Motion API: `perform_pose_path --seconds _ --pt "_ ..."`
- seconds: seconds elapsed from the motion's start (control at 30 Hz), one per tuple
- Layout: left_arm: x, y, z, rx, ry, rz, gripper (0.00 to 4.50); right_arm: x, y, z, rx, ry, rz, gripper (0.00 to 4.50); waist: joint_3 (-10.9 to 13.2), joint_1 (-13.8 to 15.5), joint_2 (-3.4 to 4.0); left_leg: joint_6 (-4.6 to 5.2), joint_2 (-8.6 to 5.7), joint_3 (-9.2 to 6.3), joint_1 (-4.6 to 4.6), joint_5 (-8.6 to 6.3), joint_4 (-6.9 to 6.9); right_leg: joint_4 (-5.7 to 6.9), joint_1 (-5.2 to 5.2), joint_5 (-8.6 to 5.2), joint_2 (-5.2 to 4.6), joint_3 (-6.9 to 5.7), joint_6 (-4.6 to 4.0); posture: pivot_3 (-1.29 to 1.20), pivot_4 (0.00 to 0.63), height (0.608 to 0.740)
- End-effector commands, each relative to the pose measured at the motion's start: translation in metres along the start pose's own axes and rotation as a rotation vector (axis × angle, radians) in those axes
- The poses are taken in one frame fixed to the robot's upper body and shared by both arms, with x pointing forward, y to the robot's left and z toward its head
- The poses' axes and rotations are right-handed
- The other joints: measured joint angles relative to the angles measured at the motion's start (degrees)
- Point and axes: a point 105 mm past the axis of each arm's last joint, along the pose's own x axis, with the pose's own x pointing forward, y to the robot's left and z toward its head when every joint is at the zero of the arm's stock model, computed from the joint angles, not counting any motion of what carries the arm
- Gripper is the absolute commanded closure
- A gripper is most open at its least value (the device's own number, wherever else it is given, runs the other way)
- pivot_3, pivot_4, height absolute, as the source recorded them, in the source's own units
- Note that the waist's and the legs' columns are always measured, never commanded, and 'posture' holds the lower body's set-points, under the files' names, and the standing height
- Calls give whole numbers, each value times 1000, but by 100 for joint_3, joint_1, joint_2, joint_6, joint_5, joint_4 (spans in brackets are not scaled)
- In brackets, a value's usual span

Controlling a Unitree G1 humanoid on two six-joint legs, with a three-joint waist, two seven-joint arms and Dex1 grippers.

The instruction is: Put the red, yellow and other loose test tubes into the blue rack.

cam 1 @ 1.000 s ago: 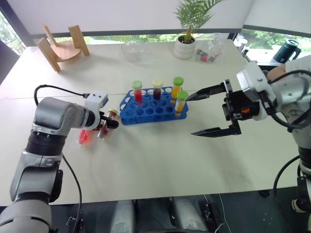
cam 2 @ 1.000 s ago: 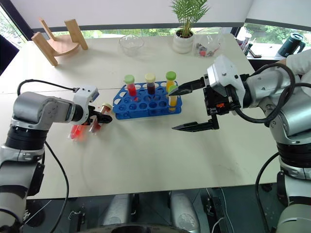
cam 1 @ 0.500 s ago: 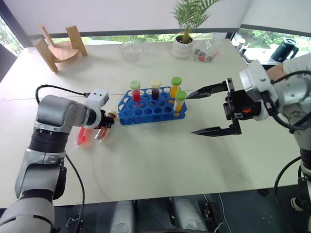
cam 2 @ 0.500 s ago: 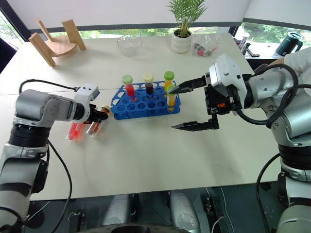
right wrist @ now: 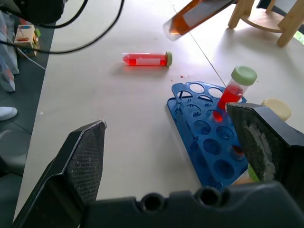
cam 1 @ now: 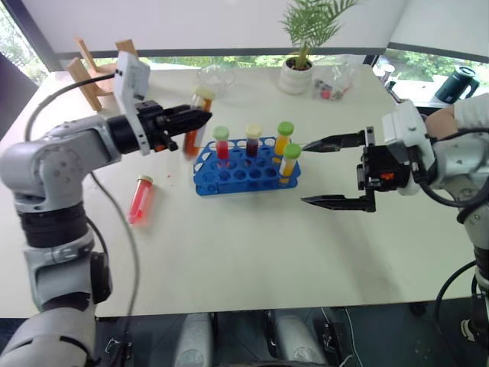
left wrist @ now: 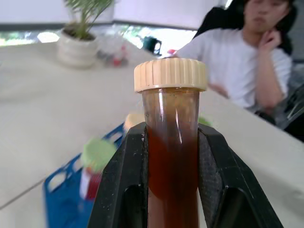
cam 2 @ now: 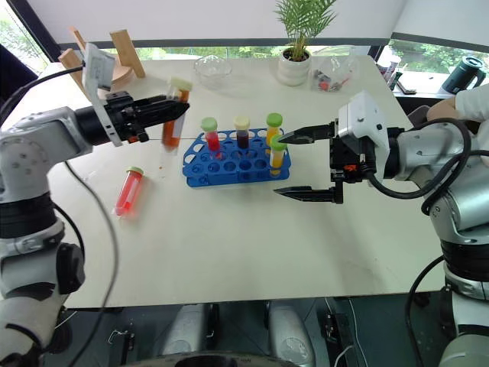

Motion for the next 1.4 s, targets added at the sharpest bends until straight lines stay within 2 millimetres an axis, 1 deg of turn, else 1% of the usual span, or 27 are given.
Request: perform_pose_path --seconds 0.03,0.07,0.13,0.17,0.3,0.37,0.43,0.7,1.07,1.2,1.4 --pt "20 -11 -14 74 -183 -38 3723 -3 1 14 -62 -18 -32 0 -1 7 2 0 0 0 1 0 2 0 3 0 0 0 0 0 150 740" --pt "26 -13 -26 107 -214 -41 3723 -3 2 14 -64 -17 -37 0 -1 12 2 3 0 0 3 -2 3 -1 6 0 0 0 0 0 150 740" --pt "32 -14 -54 195 -196 -39 3723 -3 2 15 -61 -18 -48 0 -1 -15 1 7 1 0 7 -4 5 -1 11 0 3 1 0 0 150 740" --pt "35 -14 -62 210 -198 -38 3723 -3 2 15 -63 -15 -52 0 -1 -21 1 10 1 0 8 -6 6 -1 10 1 5 2 -1 0 150 740" --pt "43 -9 -82 233 -231 5 3723 -3 4 16 -62 -14 -62 0 -1 -2 1 14 2 -2 8 -8 12 0 10 1 8 2 -1 0 150 740" --pt "46 -6 -88 255 -245 24 3723 -3 5 16 -60 -14 -66 0 -1 6 1 21 1 -1 7 -12 20 -2 17 1 6 2 -1 0 150 740" --pt "48 -7 -92 280 -254 20 3723 -3 5 16 -59 -14 -69 0 -1 8 1 24 0 -2 8 -14 25 -6 23 1 6 2 1 0 150 740" --pt "60 -11 -110 263 -285 -10 3723 -2 6 16 -58 -14 -79 0 -1 10 1 30 0 -4 7 -17 25 -8 23 3 7 0 4 0 150 740" --pt "75 -2 -118 275 -293 1 3723 -2 10 18 -53 -16 -92 0 0 10 1 34 0 -5 8 -19 25 -9 24 3 9 0 5 0 150 740" --pt "77 1 -123 272 -284 10 3723 -3 11 18 -51 -14 -98 0 0 8 1 36 0 -5 8 -20 25 -9 24 2 9 0 5 0 150 740" --pt "80 1 -128 253 -298 13 3723 -4 13 18 -47 -8 -105 0 0 8 1 37 0 -5 8 -21 25 -10 25 2 9 0 5 0 150 740"
